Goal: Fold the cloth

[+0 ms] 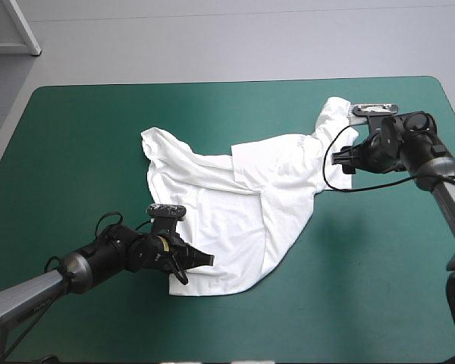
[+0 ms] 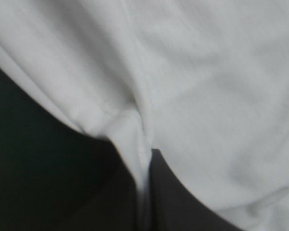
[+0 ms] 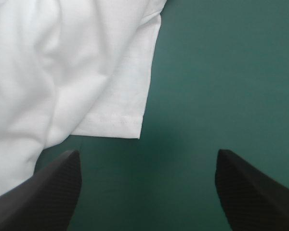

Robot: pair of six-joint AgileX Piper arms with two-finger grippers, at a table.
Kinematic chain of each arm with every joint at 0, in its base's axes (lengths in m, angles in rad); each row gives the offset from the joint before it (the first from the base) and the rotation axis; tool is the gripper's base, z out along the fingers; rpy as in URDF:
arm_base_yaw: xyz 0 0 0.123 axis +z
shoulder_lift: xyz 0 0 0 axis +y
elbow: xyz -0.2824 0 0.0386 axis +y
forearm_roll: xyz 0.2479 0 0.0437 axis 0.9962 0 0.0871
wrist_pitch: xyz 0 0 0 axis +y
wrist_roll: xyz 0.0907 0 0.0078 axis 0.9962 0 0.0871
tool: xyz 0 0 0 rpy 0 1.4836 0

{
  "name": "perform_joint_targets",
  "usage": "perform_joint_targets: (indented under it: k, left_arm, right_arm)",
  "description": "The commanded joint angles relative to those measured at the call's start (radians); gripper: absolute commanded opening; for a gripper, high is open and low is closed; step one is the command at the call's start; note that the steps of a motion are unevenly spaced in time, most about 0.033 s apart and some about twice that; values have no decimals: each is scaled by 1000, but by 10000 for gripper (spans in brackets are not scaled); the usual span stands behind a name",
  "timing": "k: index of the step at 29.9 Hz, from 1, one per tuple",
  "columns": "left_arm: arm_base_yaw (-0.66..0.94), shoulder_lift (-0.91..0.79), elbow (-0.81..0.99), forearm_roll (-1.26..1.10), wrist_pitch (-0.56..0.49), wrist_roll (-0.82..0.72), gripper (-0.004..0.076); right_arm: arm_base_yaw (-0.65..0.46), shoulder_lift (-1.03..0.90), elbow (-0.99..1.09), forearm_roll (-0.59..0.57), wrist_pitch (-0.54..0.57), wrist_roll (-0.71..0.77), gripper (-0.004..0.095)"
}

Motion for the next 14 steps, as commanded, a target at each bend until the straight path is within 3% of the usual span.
perform_joint_targets:
  k: [1,7,14]
  left_arm:
    - [-9,-9,-21,6,50,-20,-10]
    - [-9,-73,-87,140,110,-129,-10]
    - [-9,-180,-230,352,343,-241,-10]
  right_arm:
    - [-7,32,-27,0,-61,-10,714]
    - [-7,138,-27,11,-79,-10,714]
    - [-7,221,-27,70,-113,-44,714]
